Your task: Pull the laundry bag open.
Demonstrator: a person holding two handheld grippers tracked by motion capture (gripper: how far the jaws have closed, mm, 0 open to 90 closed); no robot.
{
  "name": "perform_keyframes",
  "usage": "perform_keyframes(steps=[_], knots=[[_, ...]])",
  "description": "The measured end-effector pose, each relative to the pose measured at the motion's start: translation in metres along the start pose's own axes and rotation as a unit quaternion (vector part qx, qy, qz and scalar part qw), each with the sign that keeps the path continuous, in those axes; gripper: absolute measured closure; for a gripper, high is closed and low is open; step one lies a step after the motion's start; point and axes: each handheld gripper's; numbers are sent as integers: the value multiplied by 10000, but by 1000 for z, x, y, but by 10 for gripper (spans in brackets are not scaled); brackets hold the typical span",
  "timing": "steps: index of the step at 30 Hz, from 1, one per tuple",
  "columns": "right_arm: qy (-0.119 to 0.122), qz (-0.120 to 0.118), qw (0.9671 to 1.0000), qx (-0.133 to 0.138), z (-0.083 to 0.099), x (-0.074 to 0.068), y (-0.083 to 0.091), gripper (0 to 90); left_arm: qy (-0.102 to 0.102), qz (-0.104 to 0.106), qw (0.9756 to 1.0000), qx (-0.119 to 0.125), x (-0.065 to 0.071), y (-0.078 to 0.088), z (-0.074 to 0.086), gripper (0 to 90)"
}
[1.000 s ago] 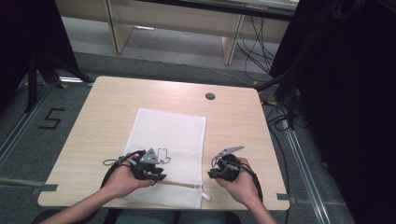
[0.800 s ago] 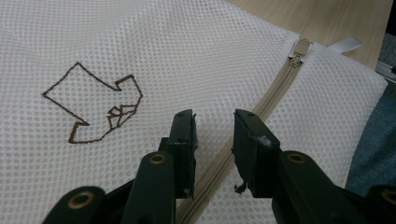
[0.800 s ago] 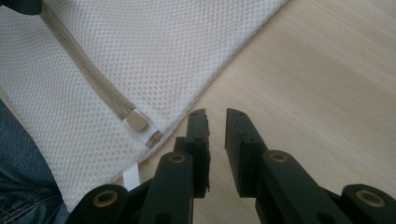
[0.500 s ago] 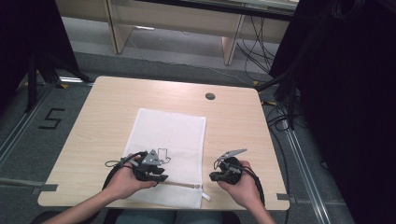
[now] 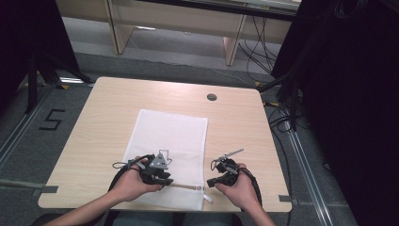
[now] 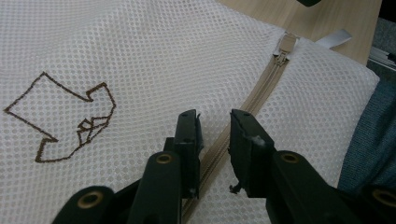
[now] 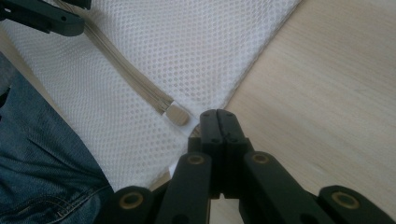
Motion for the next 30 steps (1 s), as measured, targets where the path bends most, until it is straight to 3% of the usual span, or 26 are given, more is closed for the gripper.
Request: perform_keyframes(steps=[5,7,9,10,17,18,23,30], knots=[[-35,-52,9999,-87,-2,-4,-2,900,-16,23,10000,-60,0,-2,4,740],[-66,-65,9999,-112,-4,-7,-3,900,87,12,9999,-51,2,-3,6,744],[-43,-45,9999,-85,-5,-7,-4,900,67,22,9999,-97,3,-3,6,745],[-89,-48,9999,-111,-6,-7,-5,900,-42,28,9999,-102,2,-5,6,745],[-255,-96,9990,-356,-9,-4,-16,900,103,91,9998,-165,4,-11,9,750],[-246,-86,9991,-324,-10,-4,-17,900,150,94,9998,-129,4,-12,9,750],[-221,-77,9989,-412,-12,-7,-20,900,2,67,9998,-173,3,-11,9,750],[-184,-155,9991,-337,-12,-10,-23,900,56,71,9998,-180,4,-12,10,752]])
Point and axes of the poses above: each handheld gripper's, and its own axes: y roughly backward along the jaws, z roughly out of its underside, x roughly to its right, and after that the axes turned 1 degree about -z, right-handed
